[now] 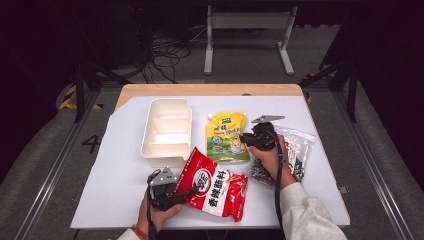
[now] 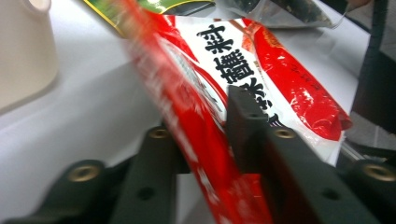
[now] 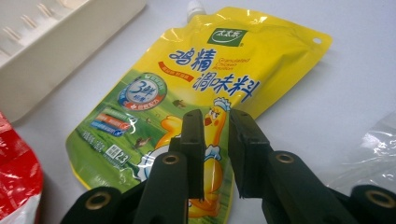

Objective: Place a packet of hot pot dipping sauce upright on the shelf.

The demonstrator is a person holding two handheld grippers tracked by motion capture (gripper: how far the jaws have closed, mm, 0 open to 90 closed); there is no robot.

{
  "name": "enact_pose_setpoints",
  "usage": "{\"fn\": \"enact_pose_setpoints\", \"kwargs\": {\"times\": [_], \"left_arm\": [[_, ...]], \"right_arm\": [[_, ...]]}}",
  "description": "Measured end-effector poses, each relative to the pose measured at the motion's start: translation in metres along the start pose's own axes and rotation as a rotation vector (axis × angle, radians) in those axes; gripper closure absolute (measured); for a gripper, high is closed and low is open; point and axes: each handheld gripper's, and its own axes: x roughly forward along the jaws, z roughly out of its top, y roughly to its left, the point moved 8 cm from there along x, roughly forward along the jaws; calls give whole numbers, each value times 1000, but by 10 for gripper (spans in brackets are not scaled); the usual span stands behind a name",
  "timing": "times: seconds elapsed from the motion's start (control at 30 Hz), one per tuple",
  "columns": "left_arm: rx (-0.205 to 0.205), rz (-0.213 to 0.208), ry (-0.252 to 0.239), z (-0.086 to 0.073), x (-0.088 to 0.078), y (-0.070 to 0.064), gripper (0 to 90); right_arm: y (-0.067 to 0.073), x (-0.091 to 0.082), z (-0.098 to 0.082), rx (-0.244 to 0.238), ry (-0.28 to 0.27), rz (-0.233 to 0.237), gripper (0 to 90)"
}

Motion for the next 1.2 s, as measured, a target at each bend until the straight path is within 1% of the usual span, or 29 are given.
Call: {"fn": "enact_pose_setpoints", "kwargs": {"times": [0.03,0.07,0.1,0.13,0.2,0.23,0.27,0.3,0.33,0.4,0.43,0.5,0.53,0.57,0.6,0.63,0.67,0.73,0.8,0.83,0.87,0.9,0.93,0.97,1.0,1.07,1.13,1.17,1.2], "left_arm": [[15,3,1,1,0,0,844],[30,3,-9,4,0,-2,874],[36,-2,-18,7,-1,-4,884],[62,1,-27,10,-2,-4,886],[74,-12,-51,17,-5,-8,887],[74,-12,-51,17,-5,-8,888],[97,-17,-59,21,-7,-10,888],[99,-17,-66,23,-8,-12,888],[112,-31,-78,27,-10,-15,888],[136,-43,-105,35,-14,-21,889],[148,-58,-115,39,-18,-24,889],[176,-69,-133,46,-22,-28,889],[185,-84,-141,49,-24,-31,890],[194,-87,-152,53,-26,-33,890],[194,-87,-152,53,-26,-33,890],[213,-107,-173,60,-29,-38,890],[221,-117,-177,63,-31,-42,891],[250,-130,-185,69,-33,-49,891],[272,-150,-200,75,-35,-56,891],[278,-163,-206,77,-36,-60,891],[284,-175,-211,80,-37,-63,891],[284,-175,-211,80,-37,-63,891],[298,-184,-212,82,-37,-67,891],[307,-194,-212,84,-38,-71,891],[312,-213,-213,85,-38,-75,890],[327,-230,-214,86,-40,-81,890],[341,-233,-212,88,-43,-83,890],[347,-234,-214,89,-44,-83,890],[351,-231,-215,92,-47,-82,890]], "right_arm": [[0,-1,-1,-4,-7,0,738],[0,-3,-1,0,-16,8,732],[1,-5,-2,3,-22,15,724],[1,-7,-2,2,-31,19,709],[2,-12,-3,-2,-49,34,699],[2,-12,-3,-2,-49,34,699],[2,-18,-5,-14,-63,36,693],[2,-18,-5,-14,-63,36,693],[3,-20,-5,-14,-67,39,693],[3,-27,-8,-12,-78,50,671],[3,-30,-9,-16,-86,57,657],[5,-39,-12,-20,-98,69,627],[6,-43,-13,-24,-108,75,610],[7,-46,-15,-20,-113,80,593],[8,-50,-17,-21,-118,85,587],[10,-54,-19,-25,-123,93,584],[11,-58,-21,-28,-127,97,578],[13,-69,-25,-38,-137,107,568],[18,-81,-30,-39,-157,136,552],[20,-86,-33,-35,-161,145,536],[21,-92,-36,-42,-166,145,532],[21,-92,-36,-42,-166,145,532],[24,-101,-41,-39,-182,171,505],[24,-101,-41,-39,-182,171,505],[25,-105,-44,-42,-186,181,491],[24,-110,-52,-54,-178,174,475],[21,-113,-58,-45,-166,167,454],[21,-115,-62,-31,-157,168,440],[20,-116,-64,-31,-154,168,430]]}}
